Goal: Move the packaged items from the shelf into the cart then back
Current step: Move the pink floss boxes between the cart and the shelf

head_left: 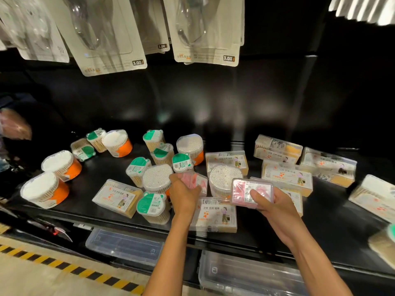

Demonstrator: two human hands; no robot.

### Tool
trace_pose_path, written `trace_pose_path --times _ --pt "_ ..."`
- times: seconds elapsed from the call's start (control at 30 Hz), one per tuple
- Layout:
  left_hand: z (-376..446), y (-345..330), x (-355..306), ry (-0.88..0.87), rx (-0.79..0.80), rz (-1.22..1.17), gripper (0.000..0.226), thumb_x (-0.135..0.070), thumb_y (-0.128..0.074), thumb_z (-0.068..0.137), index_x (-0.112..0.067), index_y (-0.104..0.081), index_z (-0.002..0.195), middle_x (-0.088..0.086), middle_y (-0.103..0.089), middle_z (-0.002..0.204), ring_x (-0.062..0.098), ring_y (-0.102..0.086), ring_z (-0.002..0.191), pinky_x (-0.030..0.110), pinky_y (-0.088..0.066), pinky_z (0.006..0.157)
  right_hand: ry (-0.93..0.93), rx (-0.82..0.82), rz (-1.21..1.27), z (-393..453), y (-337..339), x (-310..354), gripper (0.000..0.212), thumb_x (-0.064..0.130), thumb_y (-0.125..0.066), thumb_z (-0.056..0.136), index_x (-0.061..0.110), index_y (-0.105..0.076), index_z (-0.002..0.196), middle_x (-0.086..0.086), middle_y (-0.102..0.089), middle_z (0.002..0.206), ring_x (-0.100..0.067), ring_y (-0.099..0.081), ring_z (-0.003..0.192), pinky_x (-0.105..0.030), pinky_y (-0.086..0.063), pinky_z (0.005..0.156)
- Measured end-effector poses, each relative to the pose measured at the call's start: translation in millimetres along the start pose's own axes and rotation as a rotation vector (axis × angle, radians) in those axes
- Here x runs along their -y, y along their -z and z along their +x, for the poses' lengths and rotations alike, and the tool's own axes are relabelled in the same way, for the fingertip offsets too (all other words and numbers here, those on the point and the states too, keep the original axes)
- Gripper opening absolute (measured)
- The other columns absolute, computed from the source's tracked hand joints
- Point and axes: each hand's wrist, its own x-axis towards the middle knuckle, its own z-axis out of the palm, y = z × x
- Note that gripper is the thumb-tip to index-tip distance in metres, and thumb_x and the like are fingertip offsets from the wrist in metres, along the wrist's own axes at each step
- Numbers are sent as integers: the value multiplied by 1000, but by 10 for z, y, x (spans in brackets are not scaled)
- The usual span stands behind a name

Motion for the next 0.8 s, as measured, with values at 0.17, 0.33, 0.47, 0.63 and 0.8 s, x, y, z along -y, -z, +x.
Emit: trace_pose_path --times 0.17,0.33,0.47,0.63,0.8 --pt "-111 126 -24 61 32 -211 49 -8 -79 75 -4 -52 115 7 -64 106 21 -62 92 33 -52 82 -50 41 125 -78 75 23 32 10 -60 90 11 -58 121 -7 -70 113 -21 -67 103 -33 -53 85" --pt "-301 236 10 159 197 -546 25 -6 -70 83 -9 -63 107 11 -72 100 24 -69 93 43 -56 86 -27 88 180 -238 173 66 30 7 -57 90 13 -57 120 -7 -70 112 -21 -68 102 -33 -53 87" --pt "-515 276 -13 197 336 -725 22 2 -63 85 -9 -63 103 11 -73 98 23 -70 90 40 -56 86 -22 112 203 -391 287 55 34 7 -58 90 15 -55 123 -5 -70 113 -20 -68 103 -27 -57 81" --pt "-780 262 -33 250 410 -783 22 7 -63 82 -4 -63 101 14 -73 93 23 -71 82 29 -60 67 -35 80 243 -673 469 -6 36 7 -59 88 11 -56 124 -7 -71 112 -20 -68 102 -23 -58 75" --pt "-1012 146 -23 238 566 -757 37 11 -66 76 -6 -61 109 12 -72 102 29 -67 100 37 -57 81 -22 -73 202 -1046 642 -135 37 1 -67 83 9 -59 118 -7 -72 106 -20 -69 98 -24 -58 79"
